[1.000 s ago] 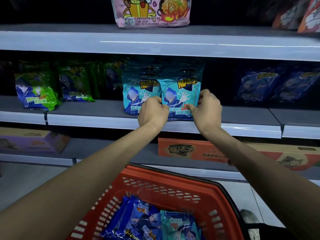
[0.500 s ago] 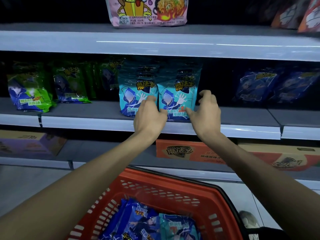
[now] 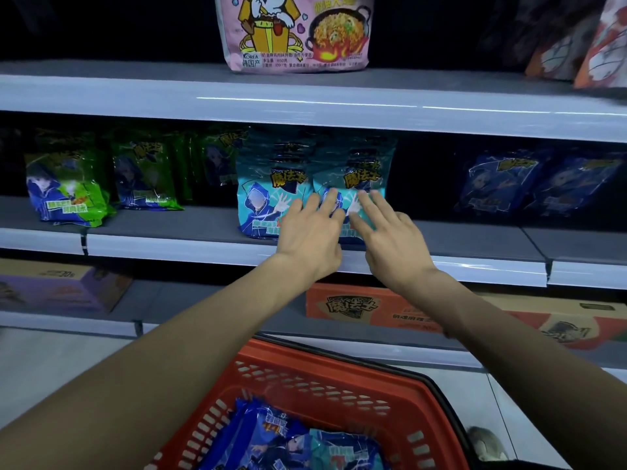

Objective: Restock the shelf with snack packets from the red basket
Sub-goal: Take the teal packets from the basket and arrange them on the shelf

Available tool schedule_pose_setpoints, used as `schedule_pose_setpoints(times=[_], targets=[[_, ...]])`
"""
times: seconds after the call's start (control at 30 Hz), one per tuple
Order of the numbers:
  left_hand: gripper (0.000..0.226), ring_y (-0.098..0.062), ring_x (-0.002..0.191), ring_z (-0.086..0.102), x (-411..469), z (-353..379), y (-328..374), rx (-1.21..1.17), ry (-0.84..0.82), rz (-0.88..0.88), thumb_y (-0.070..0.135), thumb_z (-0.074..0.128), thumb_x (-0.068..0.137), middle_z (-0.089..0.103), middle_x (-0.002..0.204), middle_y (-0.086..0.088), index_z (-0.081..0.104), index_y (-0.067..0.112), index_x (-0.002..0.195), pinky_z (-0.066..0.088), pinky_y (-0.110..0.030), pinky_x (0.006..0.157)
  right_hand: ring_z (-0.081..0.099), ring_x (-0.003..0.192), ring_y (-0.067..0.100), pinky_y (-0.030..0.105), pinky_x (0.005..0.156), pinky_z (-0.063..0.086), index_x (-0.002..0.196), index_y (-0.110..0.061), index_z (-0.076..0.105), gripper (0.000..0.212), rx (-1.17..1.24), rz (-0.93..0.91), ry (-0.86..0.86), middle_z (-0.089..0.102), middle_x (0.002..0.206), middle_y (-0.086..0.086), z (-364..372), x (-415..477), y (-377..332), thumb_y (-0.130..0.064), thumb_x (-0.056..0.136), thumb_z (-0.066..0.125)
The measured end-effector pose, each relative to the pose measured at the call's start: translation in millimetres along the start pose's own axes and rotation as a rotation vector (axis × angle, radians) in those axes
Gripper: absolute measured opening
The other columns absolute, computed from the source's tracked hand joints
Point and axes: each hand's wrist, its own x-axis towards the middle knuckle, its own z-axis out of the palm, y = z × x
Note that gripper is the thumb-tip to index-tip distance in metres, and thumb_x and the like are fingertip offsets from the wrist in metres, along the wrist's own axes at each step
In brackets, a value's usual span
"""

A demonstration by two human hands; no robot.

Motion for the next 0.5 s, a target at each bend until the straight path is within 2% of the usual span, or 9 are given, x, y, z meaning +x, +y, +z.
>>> schedule_pose_setpoints(times=[0.1,0.23,0.4,0.5], targets=[[0.065,-0.031,0.15,0.03,3.8,0.6,0.3,0.012,-0.032,-0.006,0.045,0.053,0.097,0.013,0.173,-0.008,0.04,0.019,0.154,0.03,-0.047,0.115,0.036,0.151,0.038,0.047,0.088,0.053,0.137,-0.006,0.061,0.069,0.012,0.011,-0.005,0.039,0.161,0.02,-1.4,1.8,-2.4,-0.002,0.07,0.075],[0.063,-0.031,0.148,0.033,1.5,0.2,-2.6,0.022,-0.043,0.013,0.046,0.054,0.096,0.013,0.173,-0.007,0.046,0.018,0.151,0.033,-0.046,0.112,0.036,0.151,0.038,0.048,0.09,0.052,0.134,-0.005,0.063,0.065,0.032,0.022,-0.013,0.039,0.161,0.021,-6.6,1.8,-4.8,-0.001,0.07,0.076],[0.048,-0.03,0.142,0.039,-6.3,-13.4,-2.9,-0.054,-0.024,0.037,0.037,0.054,0.096,0.032,0.165,-0.007,0.059,0.019,0.14,0.034,-0.044,0.108,0.044,0.145,0.042,0.05,0.094,0.053,0.13,-0.006,0.066,0.065,0.073,0.004,0.02,0.047,0.154,0.023,-18.7,-1.5,-9.4,0.0,0.067,0.079],[0.048,-0.028,0.14,0.041,-18.3,-24.4,-3.2,-0.178,-0.023,0.015,0.035,0.055,0.096,0.041,0.159,-0.004,0.058,0.021,0.142,0.033,-0.043,0.11,0.05,0.139,0.043,0.052,0.095,0.053,0.128,-0.007,0.068,0.063,0.115,-0.019,0.079,0.052,0.15,0.025,-29.3,-6.3,-12.5,0.002,0.067,0.078]])
